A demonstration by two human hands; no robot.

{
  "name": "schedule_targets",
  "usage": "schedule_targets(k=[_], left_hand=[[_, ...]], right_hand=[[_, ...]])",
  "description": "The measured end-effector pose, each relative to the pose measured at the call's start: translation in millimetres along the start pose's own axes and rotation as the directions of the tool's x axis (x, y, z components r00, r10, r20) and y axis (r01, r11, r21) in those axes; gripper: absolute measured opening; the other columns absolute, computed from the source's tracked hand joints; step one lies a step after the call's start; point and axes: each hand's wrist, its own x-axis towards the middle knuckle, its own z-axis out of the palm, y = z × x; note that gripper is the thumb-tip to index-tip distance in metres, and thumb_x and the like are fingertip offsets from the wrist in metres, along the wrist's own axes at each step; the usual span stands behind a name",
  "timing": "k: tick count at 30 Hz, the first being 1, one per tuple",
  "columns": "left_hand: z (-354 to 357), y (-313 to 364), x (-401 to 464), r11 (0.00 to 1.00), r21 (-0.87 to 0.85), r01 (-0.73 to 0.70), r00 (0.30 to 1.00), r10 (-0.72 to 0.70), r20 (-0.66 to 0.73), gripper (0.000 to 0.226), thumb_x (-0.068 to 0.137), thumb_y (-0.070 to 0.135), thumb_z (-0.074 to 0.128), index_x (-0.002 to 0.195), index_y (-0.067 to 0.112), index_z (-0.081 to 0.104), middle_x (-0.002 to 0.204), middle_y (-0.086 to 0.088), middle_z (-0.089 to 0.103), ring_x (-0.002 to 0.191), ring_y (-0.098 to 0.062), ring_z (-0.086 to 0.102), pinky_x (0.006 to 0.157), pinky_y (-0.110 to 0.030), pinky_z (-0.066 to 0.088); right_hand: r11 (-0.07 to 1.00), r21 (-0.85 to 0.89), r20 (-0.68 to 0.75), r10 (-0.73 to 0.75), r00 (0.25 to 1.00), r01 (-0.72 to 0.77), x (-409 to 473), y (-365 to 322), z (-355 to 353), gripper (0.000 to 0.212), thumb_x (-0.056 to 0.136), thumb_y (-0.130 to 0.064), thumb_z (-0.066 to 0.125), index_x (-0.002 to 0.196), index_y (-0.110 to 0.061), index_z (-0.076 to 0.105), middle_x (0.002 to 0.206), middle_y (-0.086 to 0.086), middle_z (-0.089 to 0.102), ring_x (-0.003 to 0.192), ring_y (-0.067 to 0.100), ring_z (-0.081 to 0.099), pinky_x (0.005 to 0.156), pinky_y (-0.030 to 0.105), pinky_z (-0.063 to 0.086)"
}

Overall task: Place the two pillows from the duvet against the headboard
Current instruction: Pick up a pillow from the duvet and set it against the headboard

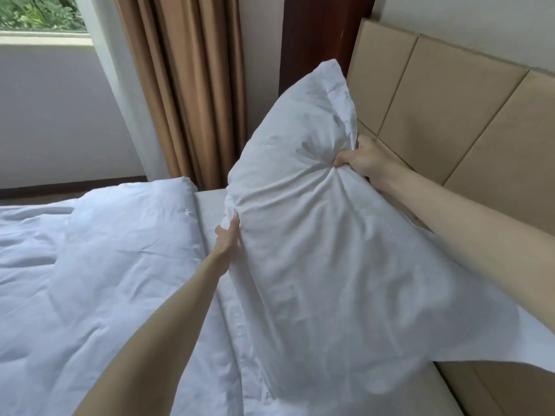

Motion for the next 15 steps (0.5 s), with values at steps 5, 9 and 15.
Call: schedule_targets(k=[5, 9, 15], left_hand=[[56, 8, 47, 0.999, 0.033, 0.023, 0.999, -0.024, 0.031, 0.084, 0.089, 0.057, 0.045, 0.151, 0.023, 0.000, 0.158, 0.001, 0.022, 0.136, -0.027, 0.036, 0.094, -0.032, 0.030], [106, 10, 81, 0.998, 0.067, -0.015, 0.997, 0.009, 0.076, 0.078, 0.091, 0.058, 0.040, 0.151, 0.031, -0.002, 0.160, 0.007, 0.017, 0.138, -0.023, 0.033, 0.101, -0.032, 0.030], [180, 17, 139, 0.987, 0.158, -0.032, 0.993, 0.014, 0.113, 0.073, 0.089, 0.066, 0.030, 0.149, 0.042, -0.005, 0.160, -0.008, 0.019, 0.140, -0.034, 0.031, 0.113, -0.047, 0.029]], right_hand=[[0.997, -0.067, -0.135, 0.017, 0.991, -0.026, 67, 24, -34, 0.042, 0.070, 0.006, 0.059, 0.111, 0.012, 0.059, 0.119, 0.029, 0.062, 0.111, 0.041, 0.059, 0.097, 0.051, 0.048], [0.993, -0.114, -0.195, -0.003, 0.981, -0.020, 115, 45, -54, 0.022, 0.065, 0.005, 0.060, 0.086, 0.013, 0.064, 0.086, 0.013, 0.061, 0.084, 0.024, 0.058, 0.073, 0.032, 0.044], [0.889, -0.433, -0.102, -0.214, 0.972, 0.150, 182, 52, -79, 0.025, 0.078, -0.006, 0.059, 0.060, -0.012, 0.043, 0.066, -0.001, 0.042, 0.059, 0.010, 0.039, 0.052, 0.022, 0.032]])
